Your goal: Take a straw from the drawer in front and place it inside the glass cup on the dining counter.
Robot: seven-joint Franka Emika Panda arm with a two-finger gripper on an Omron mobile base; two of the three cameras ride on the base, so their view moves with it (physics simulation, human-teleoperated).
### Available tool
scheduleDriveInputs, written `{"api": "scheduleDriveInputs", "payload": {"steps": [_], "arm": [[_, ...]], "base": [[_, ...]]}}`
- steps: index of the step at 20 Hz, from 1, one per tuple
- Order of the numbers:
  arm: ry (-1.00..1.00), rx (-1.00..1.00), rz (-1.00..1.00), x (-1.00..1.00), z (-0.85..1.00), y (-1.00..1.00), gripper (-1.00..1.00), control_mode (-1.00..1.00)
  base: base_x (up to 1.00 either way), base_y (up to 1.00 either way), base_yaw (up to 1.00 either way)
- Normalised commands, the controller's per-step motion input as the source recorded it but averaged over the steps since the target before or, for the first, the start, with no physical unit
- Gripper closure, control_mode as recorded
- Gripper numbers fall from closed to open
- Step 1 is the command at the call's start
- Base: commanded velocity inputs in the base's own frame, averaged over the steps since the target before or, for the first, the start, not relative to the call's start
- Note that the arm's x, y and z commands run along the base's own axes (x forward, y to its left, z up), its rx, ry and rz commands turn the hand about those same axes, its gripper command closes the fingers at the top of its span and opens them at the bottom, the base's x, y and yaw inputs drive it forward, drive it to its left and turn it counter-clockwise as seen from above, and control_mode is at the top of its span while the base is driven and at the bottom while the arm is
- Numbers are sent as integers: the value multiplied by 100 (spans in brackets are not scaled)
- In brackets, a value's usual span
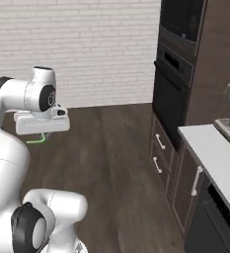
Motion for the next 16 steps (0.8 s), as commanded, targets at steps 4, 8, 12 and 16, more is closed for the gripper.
{"api": "scheduleDriveInputs", "payload": {"steps": [4, 8, 12, 16], "arm": [[0, 0, 0, 0, 0, 0, 100, 100], [0, 0, 0, 0, 0, 0, 100, 100], [0, 0, 0, 0, 0, 0, 100, 100], [0, 0, 0, 0, 0, 0, 100, 100]], "base": [[100, 0, 35], [100, 0, 42], [100, 0, 42], [100, -4, 40]]}}
